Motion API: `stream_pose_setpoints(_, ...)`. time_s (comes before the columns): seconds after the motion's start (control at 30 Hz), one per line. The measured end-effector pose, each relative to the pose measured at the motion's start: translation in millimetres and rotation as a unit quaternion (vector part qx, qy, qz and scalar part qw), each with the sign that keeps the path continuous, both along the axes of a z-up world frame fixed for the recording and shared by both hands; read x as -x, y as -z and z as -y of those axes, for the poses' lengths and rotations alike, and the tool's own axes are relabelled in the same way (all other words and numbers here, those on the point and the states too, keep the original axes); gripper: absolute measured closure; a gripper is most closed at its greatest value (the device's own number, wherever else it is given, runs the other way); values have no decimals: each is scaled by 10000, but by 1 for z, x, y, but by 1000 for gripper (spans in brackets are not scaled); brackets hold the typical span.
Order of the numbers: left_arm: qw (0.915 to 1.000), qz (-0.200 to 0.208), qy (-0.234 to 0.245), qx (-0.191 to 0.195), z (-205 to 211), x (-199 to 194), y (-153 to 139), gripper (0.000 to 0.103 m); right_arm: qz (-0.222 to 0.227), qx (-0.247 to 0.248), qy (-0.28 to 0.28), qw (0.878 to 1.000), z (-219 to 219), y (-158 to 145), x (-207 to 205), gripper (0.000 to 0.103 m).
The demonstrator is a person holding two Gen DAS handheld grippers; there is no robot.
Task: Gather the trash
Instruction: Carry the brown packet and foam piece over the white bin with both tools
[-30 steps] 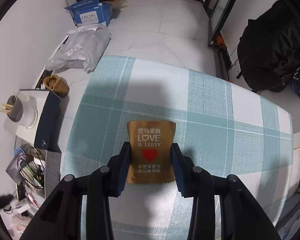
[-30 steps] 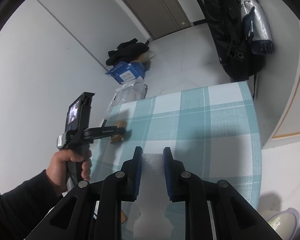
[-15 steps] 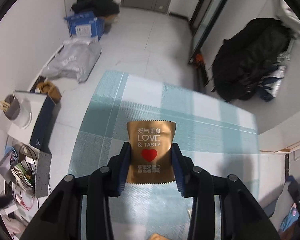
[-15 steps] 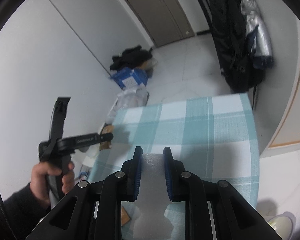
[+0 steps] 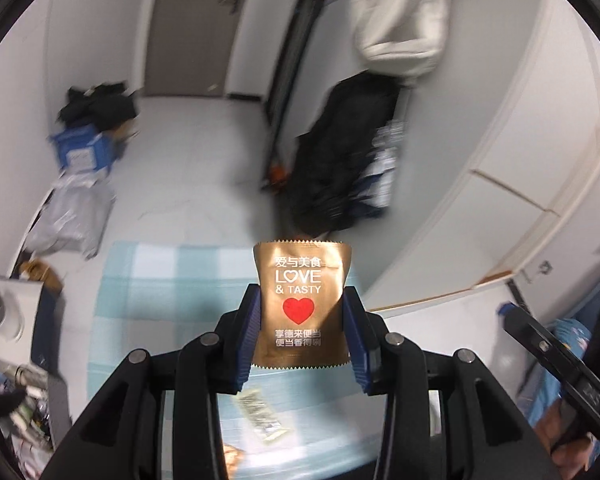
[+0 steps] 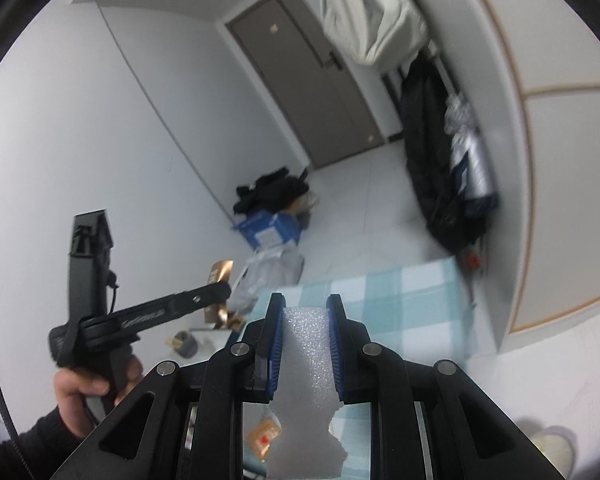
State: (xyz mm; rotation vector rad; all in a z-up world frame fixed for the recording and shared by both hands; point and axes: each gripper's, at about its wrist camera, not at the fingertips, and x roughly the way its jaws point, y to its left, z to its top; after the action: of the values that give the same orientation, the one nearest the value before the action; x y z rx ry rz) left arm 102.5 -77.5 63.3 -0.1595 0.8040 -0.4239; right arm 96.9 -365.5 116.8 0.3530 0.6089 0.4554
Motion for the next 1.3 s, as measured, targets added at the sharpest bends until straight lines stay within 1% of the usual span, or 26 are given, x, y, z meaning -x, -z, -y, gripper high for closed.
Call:
stream_pose_setpoints(0.13,9985,280,459,142,31,22,-18,69,257,37,290,9992,28,-27,20,83)
stream_pose_setpoints(0.2,9970,331,657,238,40,30,-22,69,399,48,463,9981,45,-40,33,83)
stream_pose_setpoints(0.3,9932,370,1030,397,67,39,-27,69,568,146,750,9955,68,-50,52,83)
stream_pose_setpoints(0.5,9844,391,1629,534,117,54,-33,69,561,172,1322,9895,120,-52,78,83)
stream_pose_setpoints(0.67,9776,267,2022,515,151,60,-26,69,489,255,1741,9832,154,-46,92,83)
stream_pose_setpoints(0.87,9701,100,2398,350,187,66,-10,69,263,343,2088,9770,187,-25,98,83)
stream_pose_setpoints(1.0,9658,-86,2581,241,208,67,5,69,59,342,2290,9728,207,-4,101,83)
stream_pose_setpoints(1.17,9624,-386,2687,50,232,67,30,69,-270,275,2495,9676,228,31,103,83)
stream_pose_setpoints(1.3,9552,-799,2846,-171,256,64,58,69,-679,75,2711,9601,246,70,104,83)
